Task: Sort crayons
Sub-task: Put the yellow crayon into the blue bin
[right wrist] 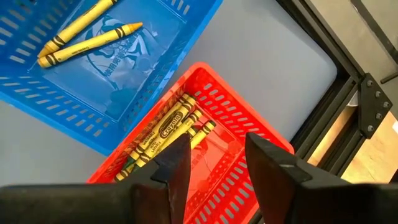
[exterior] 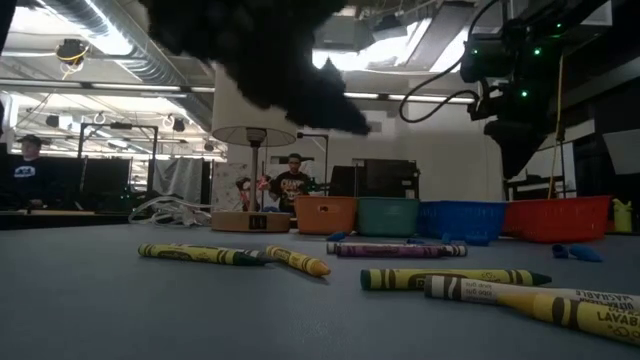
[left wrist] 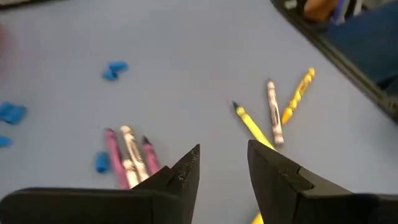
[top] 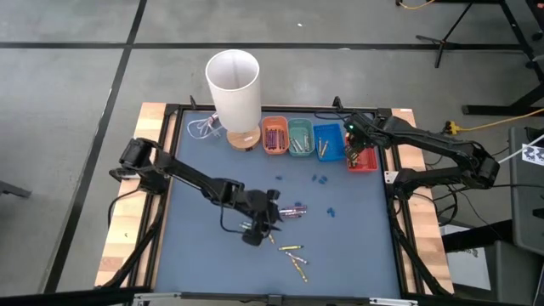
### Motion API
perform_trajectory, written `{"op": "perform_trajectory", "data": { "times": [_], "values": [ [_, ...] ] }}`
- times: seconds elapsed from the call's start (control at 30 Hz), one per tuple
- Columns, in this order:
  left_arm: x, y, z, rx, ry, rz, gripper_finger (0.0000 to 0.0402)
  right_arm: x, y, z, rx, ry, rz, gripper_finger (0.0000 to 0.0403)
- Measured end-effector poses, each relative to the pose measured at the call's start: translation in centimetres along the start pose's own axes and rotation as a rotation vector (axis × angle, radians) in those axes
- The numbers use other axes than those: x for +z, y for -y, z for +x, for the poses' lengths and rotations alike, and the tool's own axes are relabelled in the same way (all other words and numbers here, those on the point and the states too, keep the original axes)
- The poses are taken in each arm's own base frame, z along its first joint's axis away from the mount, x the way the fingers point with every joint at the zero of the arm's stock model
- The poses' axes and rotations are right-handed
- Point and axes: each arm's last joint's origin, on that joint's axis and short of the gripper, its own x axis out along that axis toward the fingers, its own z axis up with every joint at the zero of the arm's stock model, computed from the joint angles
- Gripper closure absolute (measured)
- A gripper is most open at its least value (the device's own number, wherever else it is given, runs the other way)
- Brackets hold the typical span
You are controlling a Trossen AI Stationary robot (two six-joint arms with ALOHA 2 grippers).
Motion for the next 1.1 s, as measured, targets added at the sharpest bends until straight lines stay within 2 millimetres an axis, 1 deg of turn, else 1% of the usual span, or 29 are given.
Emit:
{"op": "perform_trajectory", "data": {
  "times": [0.17,0.3,0.57,0.7,0.9,0.97,1.1],
  "values": [
    [-1.8,1.4,2.0,-0.035,-0.073,0.018,0.0282,0.0,0.0,0.0,0.000,0.000,0.000,0.0252],
    [-2.9,2.3,3.0,-0.060,-0.112,0.055,0.0282,0.0,0.0,0.0,0.000,0.000,0.000,0.0252],
    [-5.4,2.6,4.8,-0.086,-0.201,0.057,0.0282,0.0,0.0,0.0,0.001,0.000,0.000,0.0252],
    [-5.8,2.6,5.2,-0.090,-0.210,0.056,0.0282,0.0,0.0,0.0,0.001,0.000,0.000,0.0252],
    [-5.8,2.3,5.2,-0.085,-0.214,0.051,0.0287,0.0,0.0,0.0,0.001,0.000,0.000,0.0252],
    [-5.8,2.1,5.2,-0.083,-0.215,0.048,0.0296,0.0,0.0,0.0,0.001,0.000,0.000,0.0252],
    [-5.9,1.8,5.2,-0.078,-0.219,0.041,0.0328,0.0,0.0,0.0,0.001,0.000,0.000,0.0252]
  ]
}}
